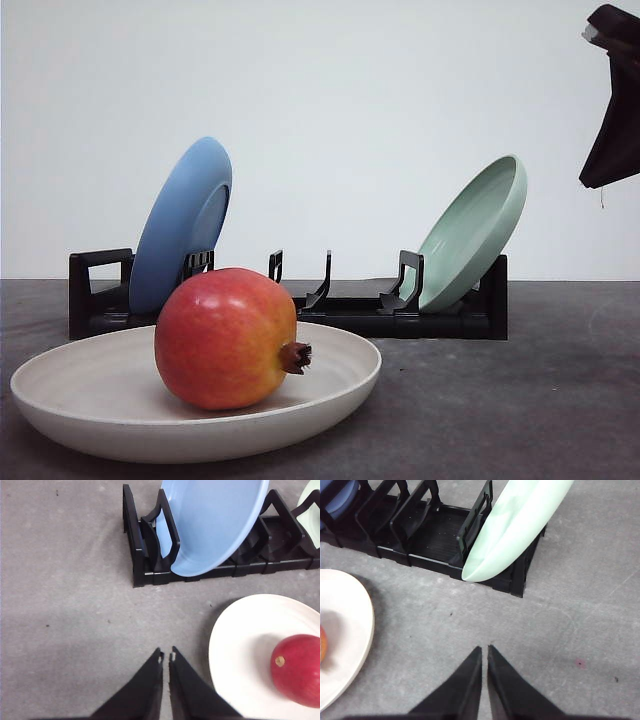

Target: Place pomegranate in white plate

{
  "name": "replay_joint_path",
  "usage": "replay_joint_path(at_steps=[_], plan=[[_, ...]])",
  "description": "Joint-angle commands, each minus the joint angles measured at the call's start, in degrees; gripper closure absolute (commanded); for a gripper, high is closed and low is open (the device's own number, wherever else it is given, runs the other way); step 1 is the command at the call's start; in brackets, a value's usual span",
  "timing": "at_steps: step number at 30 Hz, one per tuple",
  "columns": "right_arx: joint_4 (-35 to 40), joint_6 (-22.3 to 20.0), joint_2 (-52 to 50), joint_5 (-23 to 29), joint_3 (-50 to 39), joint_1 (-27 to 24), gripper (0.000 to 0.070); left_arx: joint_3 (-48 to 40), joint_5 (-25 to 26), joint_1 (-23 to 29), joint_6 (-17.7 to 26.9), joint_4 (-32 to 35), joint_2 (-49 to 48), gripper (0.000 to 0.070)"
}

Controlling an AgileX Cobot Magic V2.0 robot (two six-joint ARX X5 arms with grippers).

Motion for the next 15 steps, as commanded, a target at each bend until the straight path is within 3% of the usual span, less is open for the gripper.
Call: replay_joint_path(at_steps=[1,5,15], plan=[[0.34,-0.28,0.42,0.22,0.15,0.17,0.0685,-0.67,-0.12,0.4,0.14,0.35,-0.44,0.07],[0.34,-0.28,0.42,0.22,0.15,0.17,0.0685,-5.14,-0.51,2.95,4.76,2.78,-4.46,0.07],[0.34,-0.28,0.42,0.22,0.15,0.17,0.0685,-27.08,-0.51,9.76,4.8,22.77,-23.59,0.07]])
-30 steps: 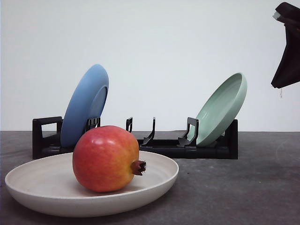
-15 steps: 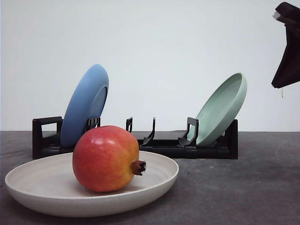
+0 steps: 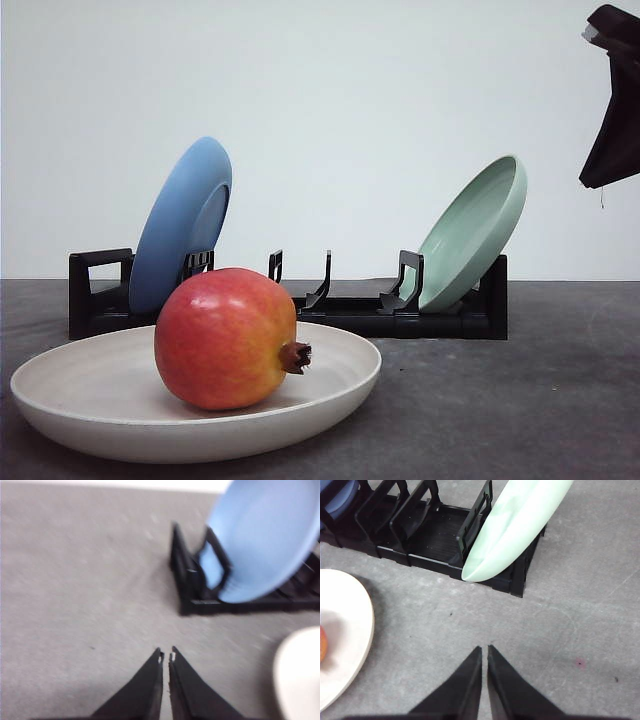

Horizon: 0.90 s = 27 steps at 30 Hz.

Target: Place pomegranate in white plate

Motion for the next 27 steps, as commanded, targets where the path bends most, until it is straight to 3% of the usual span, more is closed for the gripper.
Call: replay_joint_path(at_steps=[1,8,27], plan=[[0.34,-0.28,0.42,0.22,0.15,0.17,0.0685,-2.09,-0.21,0.76,0.74,2.34,-2.5,0.07],[0.34,-0.28,0.42,0.22,0.15,0.17,0.0685,-7.47,-1.58,3.22,0.79,3.07,-10.41,0.07],[0.36,-0.28,0.42,0.22,0.15,0.17,0.0685,-9.22,-1.62,1.86,0.94,5.91,-10.57,0.07]])
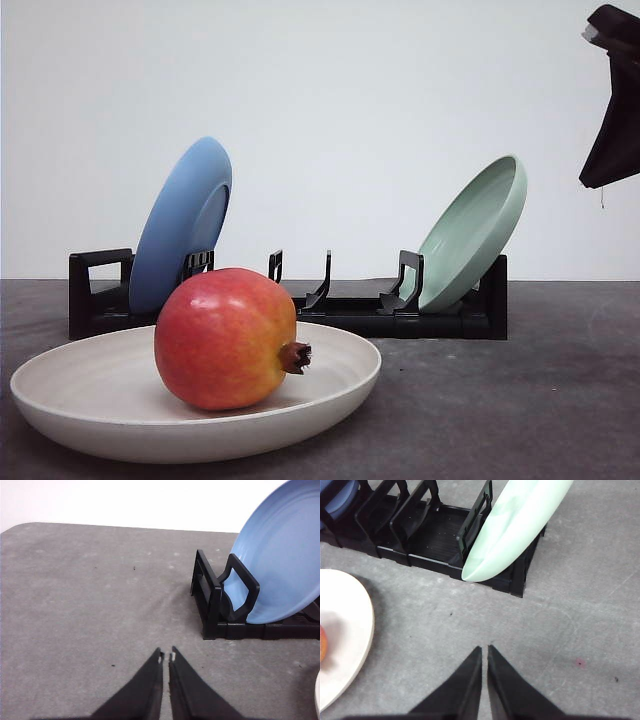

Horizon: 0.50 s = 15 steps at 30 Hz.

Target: Place pomegranate in white plate

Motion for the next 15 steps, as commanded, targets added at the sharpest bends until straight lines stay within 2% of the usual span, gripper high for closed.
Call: replay_joint_path(at_steps=[1,13,15], plan=[[0.35,-0.28,0.39,0.22,0.15,0.17,0.0685,-0.66,-0.11,0.0,0.5,-0.02,-0.04,0.07],[0.33,-0.29,0.28,0.23,0.15,0.17,0.0685,-0.66,-0.11,0.0,0.5,-0.02,-0.04,0.07],[0.13,-1.91,-1.11,0.44,0.15,-0.07,0.0685,-0.66,-0.11,0.0,0.5,-0.02,-0.04,0.07]])
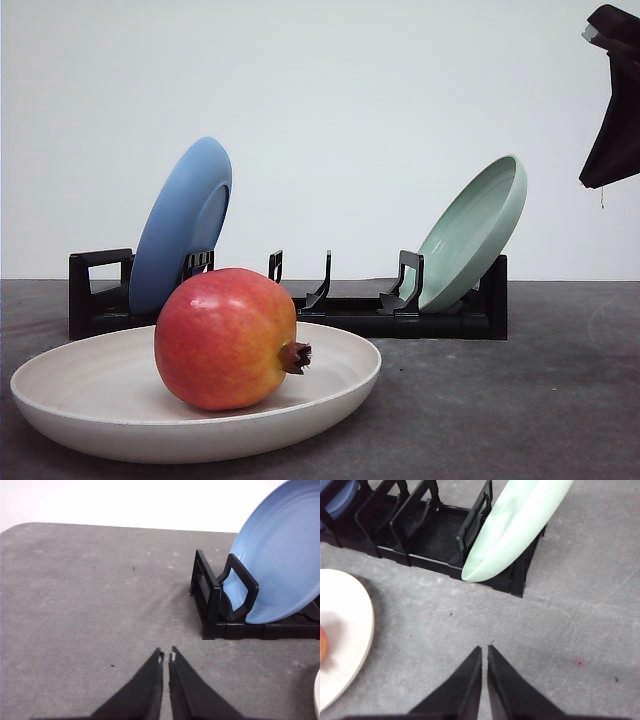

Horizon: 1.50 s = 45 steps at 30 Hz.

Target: Place pomegranate in white plate

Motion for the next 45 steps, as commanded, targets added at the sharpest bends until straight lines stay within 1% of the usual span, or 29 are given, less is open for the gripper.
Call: replay_joint_path(at_steps=[1,2,5,8,11,15,21,27,31,35,43,45], plan=[[0.39,-3.25,-1.38,0.46,0.16,-0.22,0.0685,-0.66,-0.11,0.0,0.51,-0.03,-0.04,0.07],[0.49,-4.76,-2.15,0.58,0.11,-0.61,0.0684,-0.66,-0.11,0.0,0.51,-0.03,-0.04,0.07],[0.6,-5.72,-5.58,0.72,-0.91,-2.87,0.0684,-0.66,-0.13,0.0,0.51,-0.03,-0.04,0.07],[1.31,-6.09,-10.06,0.73,-3.43,-6.16,0.0685,-0.66,-0.13,0.0,0.51,-0.03,-0.04,0.07],[5.09,-6.07,-15.15,0.73,-7.7,-9.36,0.0684,-0.66,-0.11,0.0,0.51,-0.03,-0.04,0.07],[12.88,-6.05,-23.47,0.74,-15.79,-12.78,0.0685,-0.66,-0.11,0.0,0.51,-0.03,-0.04,0.07],[19.81,-5.95,-35.16,1.04,-27.34,-15.46,0.0685,-0.66,-0.13,0.0,0.51,-0.03,-0.04,0.07],[20.73,-5.52,-44.26,1.23,-34.26,-16.57,0.0685,-0.66,-0.11,0.0,0.51,-0.03,-0.04,0.07],[18.44,-5.53,-48.47,1.25,-34.82,-17.14,0.0685,-0.66,-0.11,0.0,0.51,-0.03,-0.04,0.07],[20.13,-5.53,-48.5,1.24,-34.82,-17.71,0.0684,-0.66,-0.11,0.0,0.51,-0.02,-0.04,0.07],[20.2,-5.44,-48.5,1.23,-34.82,-17.8,0.0685,-0.66,-0.11,0.0,0.51,-0.03,-0.04,0.07],[20.24,-4.61,-48.5,1.19,-34.82,-17.78,0.0685,-0.66,-0.11,0.0,0.51,-0.03,-0.04,0.07]])
